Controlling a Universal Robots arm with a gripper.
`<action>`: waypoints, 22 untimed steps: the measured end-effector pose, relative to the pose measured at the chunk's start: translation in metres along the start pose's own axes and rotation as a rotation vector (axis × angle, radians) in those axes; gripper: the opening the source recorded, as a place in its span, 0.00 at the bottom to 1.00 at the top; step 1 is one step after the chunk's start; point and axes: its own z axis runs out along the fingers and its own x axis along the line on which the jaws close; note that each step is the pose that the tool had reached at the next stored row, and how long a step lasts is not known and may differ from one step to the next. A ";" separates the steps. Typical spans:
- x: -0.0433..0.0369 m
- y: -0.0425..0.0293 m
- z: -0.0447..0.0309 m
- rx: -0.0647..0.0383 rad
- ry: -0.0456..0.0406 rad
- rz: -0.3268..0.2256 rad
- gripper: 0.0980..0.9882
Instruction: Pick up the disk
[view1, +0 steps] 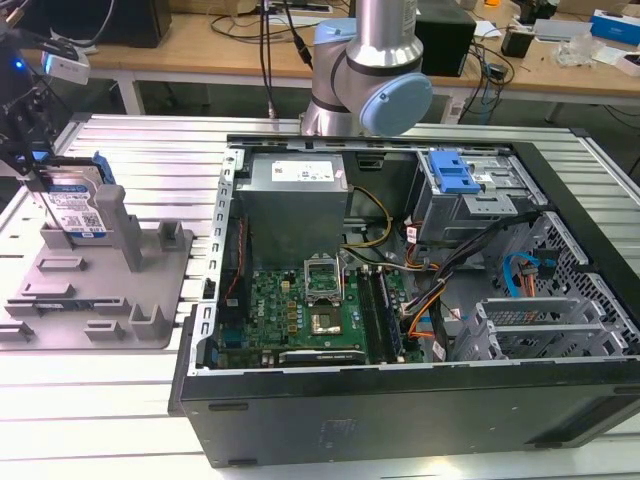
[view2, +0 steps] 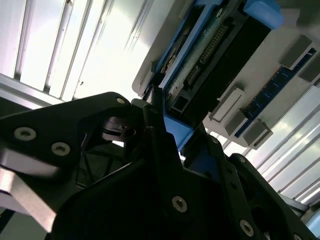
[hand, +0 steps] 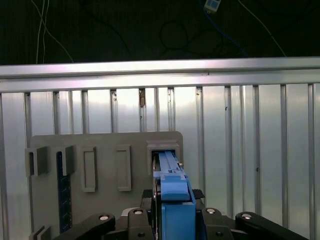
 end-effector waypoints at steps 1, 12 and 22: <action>0.0000 0.0000 0.0000 0.000 0.0000 0.000 0.30; 0.0002 0.0000 0.0003 0.000 0.0000 0.000 0.30; 0.0006 0.0000 0.0009 0.000 0.0004 0.000 0.30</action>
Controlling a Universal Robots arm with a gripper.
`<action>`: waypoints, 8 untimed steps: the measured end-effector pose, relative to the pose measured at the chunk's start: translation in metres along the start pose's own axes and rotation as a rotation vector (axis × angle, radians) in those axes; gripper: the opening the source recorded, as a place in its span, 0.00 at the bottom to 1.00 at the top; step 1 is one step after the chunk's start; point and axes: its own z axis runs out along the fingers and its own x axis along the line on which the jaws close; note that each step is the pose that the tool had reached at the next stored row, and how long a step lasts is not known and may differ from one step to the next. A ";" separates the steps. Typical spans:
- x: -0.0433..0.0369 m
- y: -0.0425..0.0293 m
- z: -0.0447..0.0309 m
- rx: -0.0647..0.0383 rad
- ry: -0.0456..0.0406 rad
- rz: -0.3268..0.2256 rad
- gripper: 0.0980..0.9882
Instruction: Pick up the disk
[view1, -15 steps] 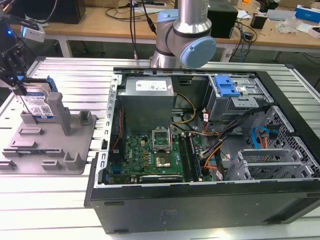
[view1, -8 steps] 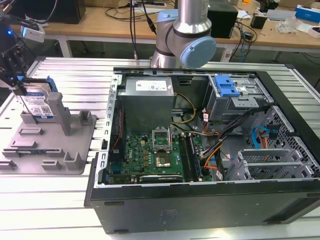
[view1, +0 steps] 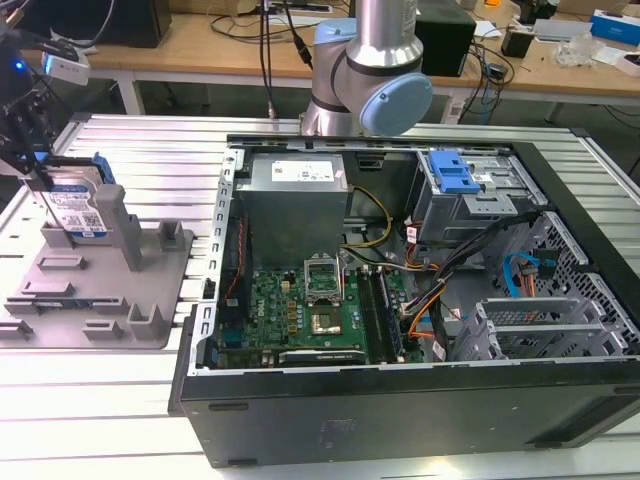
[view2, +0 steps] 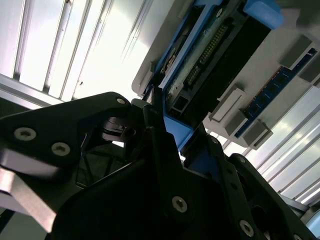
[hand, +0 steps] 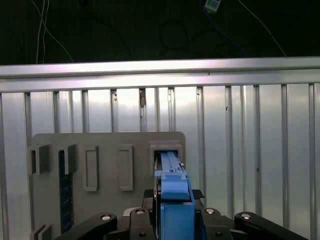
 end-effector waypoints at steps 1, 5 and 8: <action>0.0000 0.0000 0.0000 0.000 0.0001 0.000 0.30; 0.0002 0.0000 0.0002 0.000 0.0003 0.000 0.30; 0.0004 0.0000 0.0001 0.000 0.0002 0.000 0.30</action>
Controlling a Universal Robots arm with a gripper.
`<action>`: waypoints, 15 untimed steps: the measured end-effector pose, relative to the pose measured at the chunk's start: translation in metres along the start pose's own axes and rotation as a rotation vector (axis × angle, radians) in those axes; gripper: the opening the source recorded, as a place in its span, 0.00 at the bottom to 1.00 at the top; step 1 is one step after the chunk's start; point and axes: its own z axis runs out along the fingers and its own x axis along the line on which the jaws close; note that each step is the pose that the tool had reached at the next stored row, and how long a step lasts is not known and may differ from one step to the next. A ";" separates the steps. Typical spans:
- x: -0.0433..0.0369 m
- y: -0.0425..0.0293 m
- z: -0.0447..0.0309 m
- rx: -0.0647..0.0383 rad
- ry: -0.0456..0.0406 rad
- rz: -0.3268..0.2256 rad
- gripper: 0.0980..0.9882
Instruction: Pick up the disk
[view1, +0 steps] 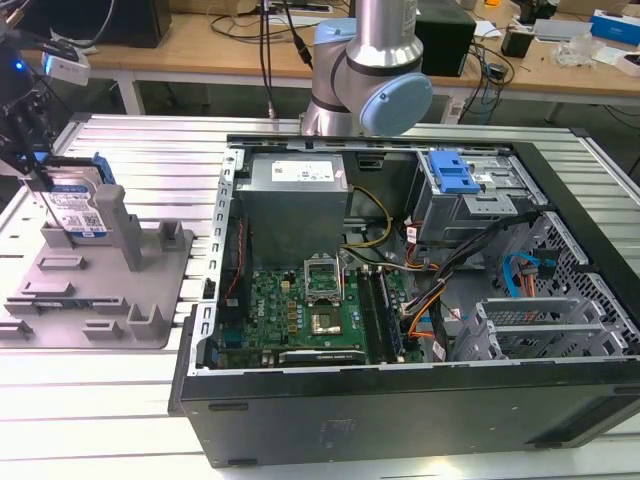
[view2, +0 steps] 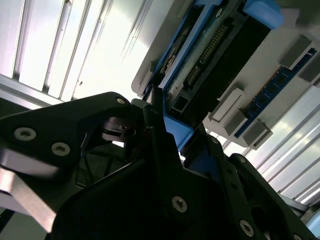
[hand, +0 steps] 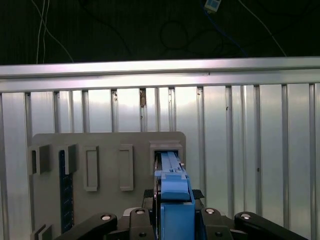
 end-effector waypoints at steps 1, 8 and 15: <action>0.0000 0.0000 -0.0002 0.000 0.0000 0.000 0.30; 0.0001 0.0000 -0.0164 0.000 0.0001 0.000 0.30; 0.0004 -0.0002 -0.0661 0.000 0.0001 0.000 0.30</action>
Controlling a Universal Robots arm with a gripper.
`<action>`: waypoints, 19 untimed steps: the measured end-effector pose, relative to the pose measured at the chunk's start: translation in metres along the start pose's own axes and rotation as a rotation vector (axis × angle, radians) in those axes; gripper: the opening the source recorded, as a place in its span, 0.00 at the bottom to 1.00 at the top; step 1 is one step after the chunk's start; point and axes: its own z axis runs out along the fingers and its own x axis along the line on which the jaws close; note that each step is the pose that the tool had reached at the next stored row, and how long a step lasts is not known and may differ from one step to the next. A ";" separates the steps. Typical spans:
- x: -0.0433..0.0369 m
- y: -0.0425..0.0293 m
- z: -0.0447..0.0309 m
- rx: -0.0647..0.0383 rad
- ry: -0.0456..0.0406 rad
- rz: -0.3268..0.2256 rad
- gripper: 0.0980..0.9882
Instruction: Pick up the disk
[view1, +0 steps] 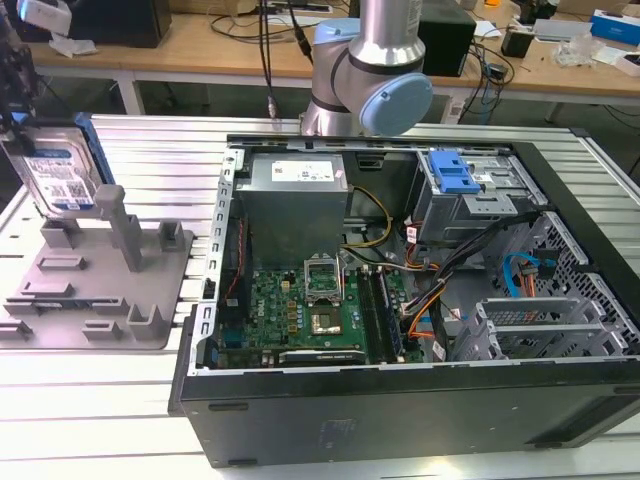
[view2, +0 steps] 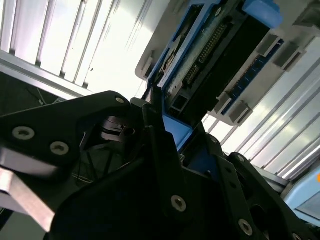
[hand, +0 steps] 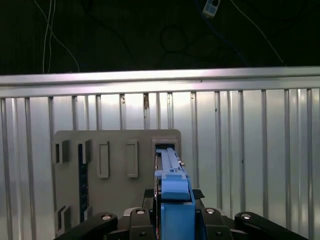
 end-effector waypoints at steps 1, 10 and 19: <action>0.0004 -0.0001 -0.0119 0.000 0.0000 0.000 0.30; 0.0027 -0.0002 -0.0658 0.000 0.0000 0.000 0.30; 0.0050 -0.0005 -0.1184 0.000 -0.0001 0.000 0.30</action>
